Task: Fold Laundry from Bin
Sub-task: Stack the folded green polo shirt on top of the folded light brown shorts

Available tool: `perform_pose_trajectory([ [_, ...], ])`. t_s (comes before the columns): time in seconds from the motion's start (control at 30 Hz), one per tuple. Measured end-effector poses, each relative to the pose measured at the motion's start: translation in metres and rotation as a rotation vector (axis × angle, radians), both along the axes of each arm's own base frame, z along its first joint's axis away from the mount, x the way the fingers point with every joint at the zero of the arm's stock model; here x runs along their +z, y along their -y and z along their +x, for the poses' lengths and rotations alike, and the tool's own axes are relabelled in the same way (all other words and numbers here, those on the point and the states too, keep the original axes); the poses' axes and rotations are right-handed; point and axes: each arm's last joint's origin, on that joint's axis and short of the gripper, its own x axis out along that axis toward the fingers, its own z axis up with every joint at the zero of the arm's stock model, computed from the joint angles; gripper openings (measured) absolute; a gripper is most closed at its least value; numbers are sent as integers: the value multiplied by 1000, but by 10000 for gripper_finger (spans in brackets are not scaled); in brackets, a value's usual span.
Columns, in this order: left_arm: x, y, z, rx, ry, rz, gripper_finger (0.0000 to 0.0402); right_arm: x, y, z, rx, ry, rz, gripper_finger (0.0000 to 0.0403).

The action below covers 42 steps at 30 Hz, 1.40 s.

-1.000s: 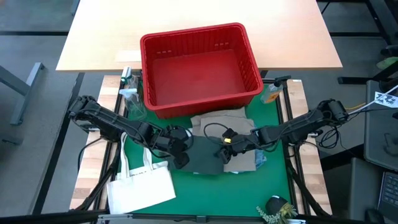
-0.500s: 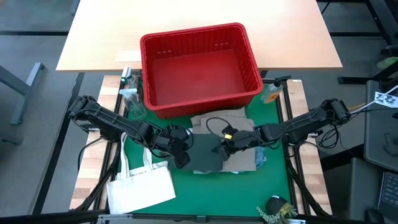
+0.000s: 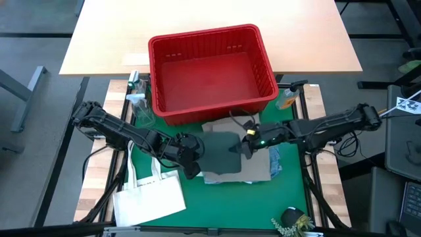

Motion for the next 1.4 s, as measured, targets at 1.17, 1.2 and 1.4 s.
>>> perform_pose_trajectory([
  [1.17, 0, 0, 1, 1, 6, -1, 55, 24, 24, -111, -108, -296, 117, 19],
  [1.2, 0, 0, 0, 1, 6, -1, 55, 25, 25, -114, -113, -300, 126, 19],
  [1.4, 0, 0, 1, 10, 10, 12, 55, 15, 26, -124, -139, -448, 110, 27],
])
